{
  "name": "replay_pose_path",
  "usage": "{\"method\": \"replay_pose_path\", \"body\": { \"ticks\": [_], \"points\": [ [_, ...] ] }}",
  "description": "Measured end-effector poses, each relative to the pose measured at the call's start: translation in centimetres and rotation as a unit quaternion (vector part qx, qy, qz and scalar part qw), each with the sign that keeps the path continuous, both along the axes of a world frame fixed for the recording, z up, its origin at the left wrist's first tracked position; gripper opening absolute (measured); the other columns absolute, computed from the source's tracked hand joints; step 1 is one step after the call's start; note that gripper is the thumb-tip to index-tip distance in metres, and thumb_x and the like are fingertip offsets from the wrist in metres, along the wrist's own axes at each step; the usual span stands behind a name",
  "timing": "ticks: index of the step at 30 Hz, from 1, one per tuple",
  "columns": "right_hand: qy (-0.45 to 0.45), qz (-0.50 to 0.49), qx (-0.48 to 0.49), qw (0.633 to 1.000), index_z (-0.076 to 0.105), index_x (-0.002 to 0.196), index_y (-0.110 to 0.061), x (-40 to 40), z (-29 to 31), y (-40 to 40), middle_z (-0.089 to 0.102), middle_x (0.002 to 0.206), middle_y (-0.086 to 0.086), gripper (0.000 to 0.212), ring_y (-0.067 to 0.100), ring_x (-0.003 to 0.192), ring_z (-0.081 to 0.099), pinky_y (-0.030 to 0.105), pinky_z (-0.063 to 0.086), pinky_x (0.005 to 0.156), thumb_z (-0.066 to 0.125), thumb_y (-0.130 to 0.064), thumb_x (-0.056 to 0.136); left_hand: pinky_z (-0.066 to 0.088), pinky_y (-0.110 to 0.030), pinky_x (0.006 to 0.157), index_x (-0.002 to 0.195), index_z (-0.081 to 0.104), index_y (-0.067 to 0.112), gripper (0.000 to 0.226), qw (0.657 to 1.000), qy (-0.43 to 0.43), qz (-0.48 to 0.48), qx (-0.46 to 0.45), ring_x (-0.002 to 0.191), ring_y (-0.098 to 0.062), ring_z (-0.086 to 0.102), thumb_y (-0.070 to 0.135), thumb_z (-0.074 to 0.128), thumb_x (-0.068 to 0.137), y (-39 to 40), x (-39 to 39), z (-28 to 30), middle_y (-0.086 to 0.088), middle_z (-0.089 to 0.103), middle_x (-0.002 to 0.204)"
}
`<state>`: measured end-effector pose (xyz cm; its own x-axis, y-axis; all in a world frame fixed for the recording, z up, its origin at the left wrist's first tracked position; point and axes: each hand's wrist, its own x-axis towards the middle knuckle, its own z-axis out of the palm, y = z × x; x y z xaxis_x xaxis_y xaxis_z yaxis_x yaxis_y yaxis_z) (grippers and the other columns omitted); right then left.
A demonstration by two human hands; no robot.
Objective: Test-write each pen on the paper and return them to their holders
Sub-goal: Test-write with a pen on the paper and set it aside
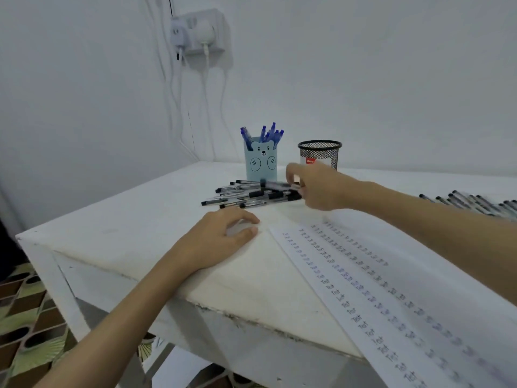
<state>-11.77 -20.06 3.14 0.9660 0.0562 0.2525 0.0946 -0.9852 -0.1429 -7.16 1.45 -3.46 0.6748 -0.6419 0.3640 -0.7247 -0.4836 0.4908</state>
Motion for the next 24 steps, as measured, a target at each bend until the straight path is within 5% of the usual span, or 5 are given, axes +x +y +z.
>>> {"method": "replay_pose_path", "body": {
  "ticks": [4, 9, 15, 20, 24],
  "points": [
    [0.04, -0.041, 0.228, 0.972, 0.062, 0.109, -0.007, -3.6, 2.5, -2.4, 0.049, 0.077, 0.004, 0.019, 0.018, 0.069, 0.047, 0.026, 0.036, 0.063, 0.052, -0.008, 0.092, 0.038, -0.016, 0.096, 0.108, 0.064, 0.032, 0.019, 1.0, -0.026, 0.007, 0.006, 0.109, 0.002, 0.053, 0.036, 0.055, 0.091, 0.1, -0.3, 0.2, 0.019, 0.061, 0.113],
    [0.072, -0.053, 0.603, 0.793, 0.046, 0.057, -0.013, -9.3, 3.9, -5.4, 0.027, 0.054, -0.002, 0.067, 0.015, 0.049, 0.021, 0.026, 0.024, 0.054, 0.042, -0.077, 0.077, 0.032, -0.002, 0.088, 0.102, 0.066, 0.032, 0.017, 0.998, -0.053, -0.001, -0.028, 0.105, 0.006, 0.053, 0.036, 0.054, 0.091, -0.7, -2.1, 0.8, 0.023, 0.062, 0.108],
    [-0.024, -0.045, 0.775, 0.63, 0.033, 0.048, -0.013, -13.5, 3.1, -5.7, 0.01, 0.057, -0.001, 0.061, 0.015, 0.052, 0.008, 0.025, 0.018, 0.049, 0.039, -0.069, 0.072, 0.031, -0.006, 0.092, 0.114, 0.06, 0.038, 0.044, 0.997, 0.016, -0.075, 0.018, 0.115, 0.009, 0.045, 0.061, 0.039, 0.084, -4.3, -5.9, 1.3, 0.027, 0.054, 0.122],
    [-0.065, -0.026, 0.811, 0.581, 0.049, 0.054, -0.007, -15.5, 2.8, -5.3, 0.013, 0.052, -0.002, 0.067, 0.014, 0.052, 0.007, 0.025, 0.015, 0.052, 0.043, -0.072, 0.073, 0.034, -0.026, 0.103, 0.124, 0.055, 0.036, 0.041, 0.993, 0.022, -0.094, 0.073, 0.122, -0.003, 0.043, 0.053, 0.044, 0.089, -6.7, -7.7, 1.3, 0.018, 0.05, 0.133],
    [-0.053, -0.036, 0.763, 0.643, 0.065, 0.103, 0.001, -15.8, 1.7, -5.5, 0.026, 0.042, -0.003, 0.056, 0.011, 0.037, 0.014, 0.022, 0.021, 0.045, 0.05, -0.051, 0.089, 0.036, -0.033, 0.104, 0.12, 0.056, 0.038, 0.045, 0.992, -0.024, -0.088, 0.089, 0.118, -0.004, 0.045, 0.063, 0.043, 0.085, -7.3, -8.5, 1.2, 0.018, 0.051, 0.128]
  ]
}}
